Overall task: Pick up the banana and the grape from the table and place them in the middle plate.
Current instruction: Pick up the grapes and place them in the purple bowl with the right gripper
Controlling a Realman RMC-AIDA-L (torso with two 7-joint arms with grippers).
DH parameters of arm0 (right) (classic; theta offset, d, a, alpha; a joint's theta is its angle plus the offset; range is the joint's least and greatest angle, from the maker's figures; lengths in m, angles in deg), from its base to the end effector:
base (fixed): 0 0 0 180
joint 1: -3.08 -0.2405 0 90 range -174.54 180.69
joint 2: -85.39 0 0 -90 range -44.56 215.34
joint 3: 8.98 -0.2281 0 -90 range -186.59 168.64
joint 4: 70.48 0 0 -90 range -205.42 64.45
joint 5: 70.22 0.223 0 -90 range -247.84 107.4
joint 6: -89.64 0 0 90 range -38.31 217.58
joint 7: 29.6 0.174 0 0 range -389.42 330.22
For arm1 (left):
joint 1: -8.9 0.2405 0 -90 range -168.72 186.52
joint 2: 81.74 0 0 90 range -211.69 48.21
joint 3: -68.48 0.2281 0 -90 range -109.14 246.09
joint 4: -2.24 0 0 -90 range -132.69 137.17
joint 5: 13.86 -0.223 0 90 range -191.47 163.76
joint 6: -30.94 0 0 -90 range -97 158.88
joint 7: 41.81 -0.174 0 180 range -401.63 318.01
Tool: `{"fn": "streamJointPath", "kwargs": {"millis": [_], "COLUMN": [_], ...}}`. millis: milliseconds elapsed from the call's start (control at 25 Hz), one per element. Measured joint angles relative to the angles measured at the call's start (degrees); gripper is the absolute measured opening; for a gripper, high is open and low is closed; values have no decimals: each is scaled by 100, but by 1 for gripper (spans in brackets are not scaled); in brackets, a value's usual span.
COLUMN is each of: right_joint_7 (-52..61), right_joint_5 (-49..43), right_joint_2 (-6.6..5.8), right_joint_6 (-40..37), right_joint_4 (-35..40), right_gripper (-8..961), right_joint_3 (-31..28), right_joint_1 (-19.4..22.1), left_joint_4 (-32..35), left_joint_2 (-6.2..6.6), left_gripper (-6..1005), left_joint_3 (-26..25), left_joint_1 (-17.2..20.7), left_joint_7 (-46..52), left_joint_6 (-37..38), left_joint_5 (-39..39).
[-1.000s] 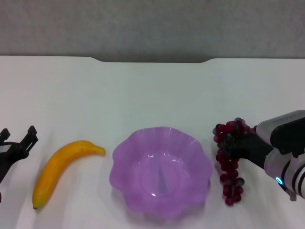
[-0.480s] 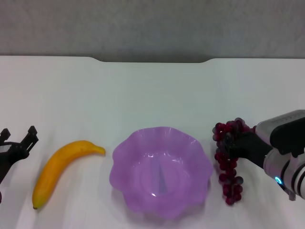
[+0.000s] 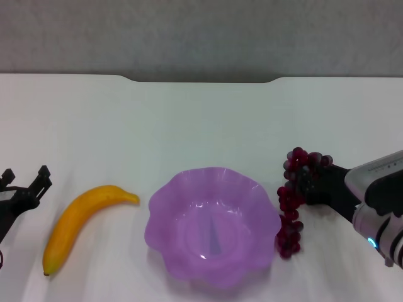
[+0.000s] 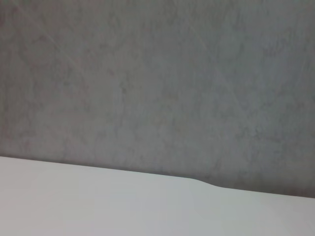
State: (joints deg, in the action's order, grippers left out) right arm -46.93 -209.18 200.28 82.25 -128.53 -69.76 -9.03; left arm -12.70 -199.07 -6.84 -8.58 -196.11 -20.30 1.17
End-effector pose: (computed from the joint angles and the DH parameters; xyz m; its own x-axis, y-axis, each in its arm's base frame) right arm 0.2467 0.3678 -0.0785 0.7851 -0.3664 -0.4994 -0.6153 -0.3685 -0.6969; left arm -0.3634 0.3390 -0.0135 0.5683 0.2111 0.7952 0.8205 -0.0734 -0.5669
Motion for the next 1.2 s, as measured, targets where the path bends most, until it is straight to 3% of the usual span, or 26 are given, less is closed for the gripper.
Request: {"fn": "streamJointPath", "kwargs": {"millis": [720, 1200], "right_joint_7": [-958, -1392], "right_joint_5": [-9, -251], "right_joint_2": [-17, -29], "right_joint_6": [-1424, -979], "right_joint_4": [-558, -1752], "right_gripper": [282, 279], "right_joint_3": [509, 863], "right_joint_1": [573, 591], "left_joint_4": [9, 8], "left_joint_2": [0, 0], "left_gripper": [801, 800], "left_joint_3": [-35, -13], "left_joint_1": [51, 49], "left_joint_7": [2, -6], "left_joint_6": [-1, -9], "left_joint_5": [0, 0]}}
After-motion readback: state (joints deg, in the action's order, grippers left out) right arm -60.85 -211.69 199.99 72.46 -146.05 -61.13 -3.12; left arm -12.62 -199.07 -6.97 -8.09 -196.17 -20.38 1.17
